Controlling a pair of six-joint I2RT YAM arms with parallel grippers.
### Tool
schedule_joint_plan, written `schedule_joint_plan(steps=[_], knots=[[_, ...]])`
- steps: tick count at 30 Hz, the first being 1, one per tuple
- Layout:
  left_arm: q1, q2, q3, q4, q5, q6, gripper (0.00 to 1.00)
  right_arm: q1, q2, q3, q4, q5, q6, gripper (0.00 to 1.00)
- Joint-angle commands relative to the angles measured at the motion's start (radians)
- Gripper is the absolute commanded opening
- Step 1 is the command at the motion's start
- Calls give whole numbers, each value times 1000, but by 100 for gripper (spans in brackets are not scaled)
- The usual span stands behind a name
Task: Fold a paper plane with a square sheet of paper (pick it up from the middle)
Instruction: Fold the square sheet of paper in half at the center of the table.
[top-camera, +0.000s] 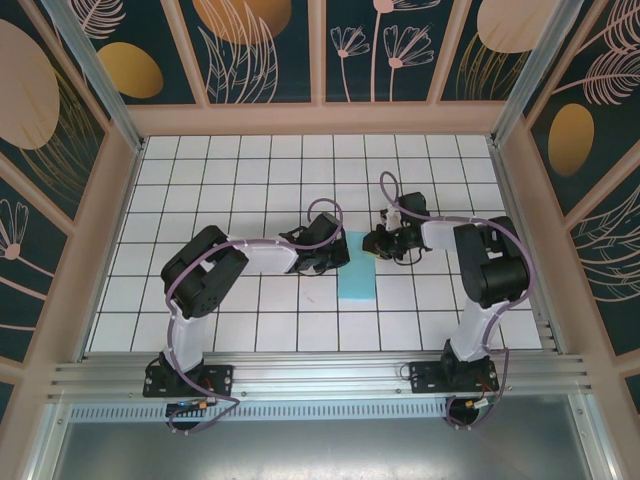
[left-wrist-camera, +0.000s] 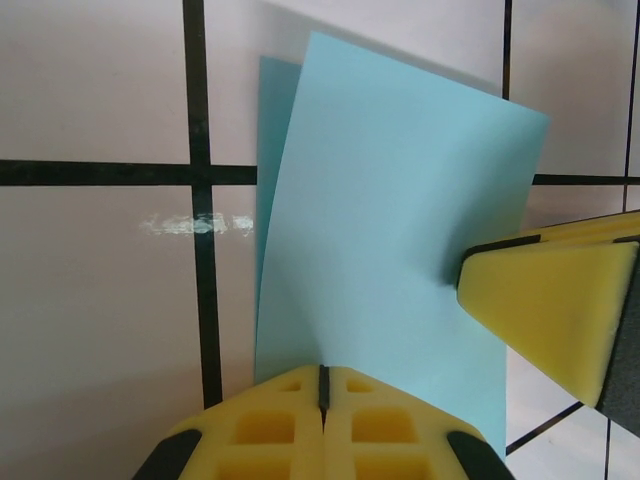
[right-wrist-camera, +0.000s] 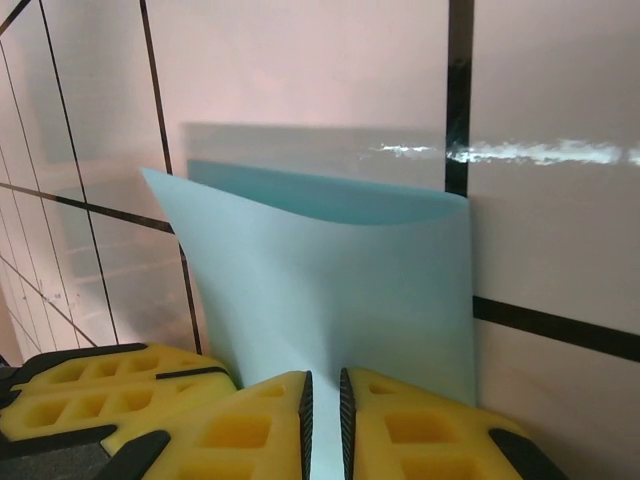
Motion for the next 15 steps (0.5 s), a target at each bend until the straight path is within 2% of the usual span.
schedule_joint_plan(steps=[1,6,15], knots=[[-5,74,-26,-116,0,18,0,-5,20,23,-31,30,-29,18],[-6,72,-26,-122,-2,20,0,-14,-18,75,-32,-36,-27,19],[-6,69,-26,-125,-3,21,0,-20,69,121,-62,40,-42,19]])
